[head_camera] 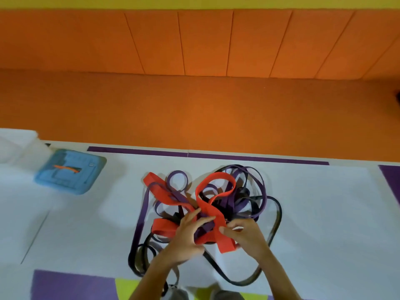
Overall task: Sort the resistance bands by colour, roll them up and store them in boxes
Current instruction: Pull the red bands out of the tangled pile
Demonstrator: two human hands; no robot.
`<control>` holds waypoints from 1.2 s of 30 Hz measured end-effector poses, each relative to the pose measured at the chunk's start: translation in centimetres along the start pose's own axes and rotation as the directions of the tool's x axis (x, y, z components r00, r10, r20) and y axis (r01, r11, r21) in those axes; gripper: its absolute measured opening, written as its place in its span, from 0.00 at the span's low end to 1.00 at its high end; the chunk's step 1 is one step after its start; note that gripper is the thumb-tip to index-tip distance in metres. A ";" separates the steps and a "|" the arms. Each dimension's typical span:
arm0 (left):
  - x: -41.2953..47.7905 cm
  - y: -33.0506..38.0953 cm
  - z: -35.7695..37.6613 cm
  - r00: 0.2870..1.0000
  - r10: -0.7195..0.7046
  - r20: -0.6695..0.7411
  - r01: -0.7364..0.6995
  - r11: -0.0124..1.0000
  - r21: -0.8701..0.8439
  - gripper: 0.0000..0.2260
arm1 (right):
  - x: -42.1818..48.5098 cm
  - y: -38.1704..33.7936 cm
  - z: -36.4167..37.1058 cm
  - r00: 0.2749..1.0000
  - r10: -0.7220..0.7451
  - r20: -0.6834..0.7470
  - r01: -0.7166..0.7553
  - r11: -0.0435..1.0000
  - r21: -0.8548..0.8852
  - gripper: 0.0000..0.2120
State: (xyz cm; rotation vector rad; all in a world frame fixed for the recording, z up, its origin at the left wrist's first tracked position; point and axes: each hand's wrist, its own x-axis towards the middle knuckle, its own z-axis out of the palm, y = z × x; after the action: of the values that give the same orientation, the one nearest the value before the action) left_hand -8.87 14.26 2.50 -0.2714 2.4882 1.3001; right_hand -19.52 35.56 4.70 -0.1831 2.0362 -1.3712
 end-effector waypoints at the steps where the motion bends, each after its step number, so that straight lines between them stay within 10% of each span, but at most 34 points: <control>1: -0.2 0.1 -0.1 0.999 -0.017 0.051 0.014 0.998 0.056 0.43 | 0.0 -1.0 -0.1 0.999 -0.032 0.014 0.032 0.999 0.003 0.11; 5: 0.2 3.2 1.5 0.970 -0.074 -0.232 0.098 0.991 0.094 0.44 | 0.4 -5.2 1.6 0.982 -0.175 0.066 0.176 0.984 -0.015 0.07; 8: 1.2 4.5 1.7 0.806 -0.244 -0.540 0.038 0.930 -0.365 0.20 | 1.0 -7.6 2.7 0.947 -0.314 0.062 0.314 0.949 0.016 0.03; 12: 0.9 4.2 -0.7 0.688 -0.535 -0.491 0.069 0.721 -0.689 0.02 | 1.6 -7.5 3.4 0.955 -0.261 -0.142 0.280 0.950 0.140 0.17; 18: -1.7 3.6 -5.2 0.629 -0.582 -0.515 -0.215 0.507 -0.835 0.13 | 3.0 -4.0 7.4 0.890 -0.445 0.103 0.453 0.832 -0.320 0.04; 21: -3.0 2.7 -7.3 0.605 -0.594 -0.530 -0.265 0.477 -0.838 0.18 | 3.8 -2.0 9.7 0.906 -0.277 0.319 0.415 0.725 -0.550 0.24; 24: -4.3 1.5 -9.6 0.630 -0.554 -0.544 -0.327 0.447 -0.833 0.14 | 4.6 -0.3 10.5 0.930 -0.176 0.322 0.356 0.645 -0.676 0.31; 29: -5.3 -1.6 -13.4 0.613 -0.660 -0.434 -0.349 0.267 -0.898 0.18 | 5.5 -0.5 12.7 0.923 -0.169 0.347 0.385 0.337 -0.859 0.17; 36: -5.6 -6.4 -17.1 0.624 -0.674 -0.395 -0.399 0.159 -0.903 0.25 | 6.7 -2.6 17.5 0.955 -0.086 0.283 0.295 0.230 -0.927 0.22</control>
State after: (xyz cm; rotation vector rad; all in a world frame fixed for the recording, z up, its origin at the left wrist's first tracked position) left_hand -4.94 -3.33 8.78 -1.7239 1.2272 3.0351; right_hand -14.86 17.80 -0.03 -1.1011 2.4618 0.0842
